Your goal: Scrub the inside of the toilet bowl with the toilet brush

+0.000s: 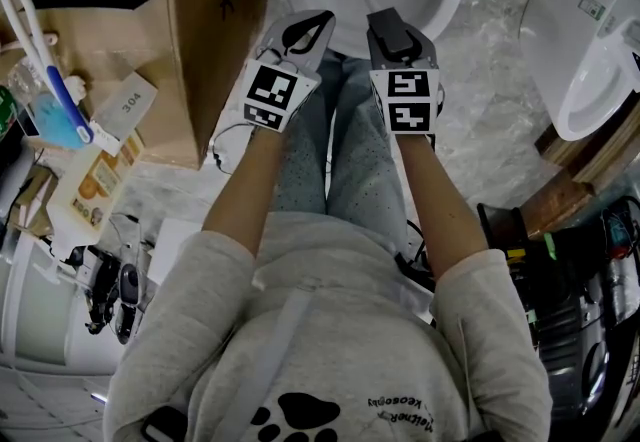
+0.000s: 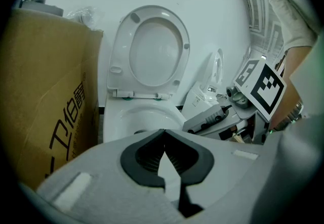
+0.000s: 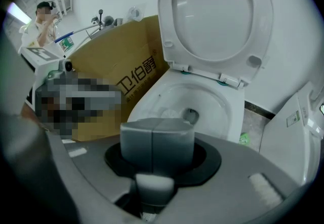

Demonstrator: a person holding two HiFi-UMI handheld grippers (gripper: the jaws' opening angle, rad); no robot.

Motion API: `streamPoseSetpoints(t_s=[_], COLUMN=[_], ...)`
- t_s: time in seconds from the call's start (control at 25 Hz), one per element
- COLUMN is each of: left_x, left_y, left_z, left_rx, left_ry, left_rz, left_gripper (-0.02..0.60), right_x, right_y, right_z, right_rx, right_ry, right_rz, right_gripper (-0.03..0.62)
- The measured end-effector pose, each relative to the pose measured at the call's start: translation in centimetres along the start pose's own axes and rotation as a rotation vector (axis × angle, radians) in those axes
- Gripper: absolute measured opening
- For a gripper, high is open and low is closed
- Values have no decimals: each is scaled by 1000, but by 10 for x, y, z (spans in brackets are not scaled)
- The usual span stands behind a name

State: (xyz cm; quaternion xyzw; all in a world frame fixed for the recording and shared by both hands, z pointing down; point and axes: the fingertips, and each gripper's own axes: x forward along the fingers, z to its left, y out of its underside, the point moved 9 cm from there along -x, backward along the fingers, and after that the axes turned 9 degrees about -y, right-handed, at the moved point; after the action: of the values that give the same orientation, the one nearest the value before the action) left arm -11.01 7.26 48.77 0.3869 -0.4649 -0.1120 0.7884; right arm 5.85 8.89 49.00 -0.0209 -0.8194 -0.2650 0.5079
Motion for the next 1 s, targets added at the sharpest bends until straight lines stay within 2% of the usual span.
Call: streamPoseSetpoints(t_s=[1.0], left_x=[21], left_y=[-21], left_z=[11], left_rx=[-16], left_ry=[-9], left_rz=[5], left_gripper=[-3], right_x=[8], right_y=[-44], right_z=[-29], right_rx=[-35], right_ry=[-9], right_rz=[-5], right_gripper=[155])
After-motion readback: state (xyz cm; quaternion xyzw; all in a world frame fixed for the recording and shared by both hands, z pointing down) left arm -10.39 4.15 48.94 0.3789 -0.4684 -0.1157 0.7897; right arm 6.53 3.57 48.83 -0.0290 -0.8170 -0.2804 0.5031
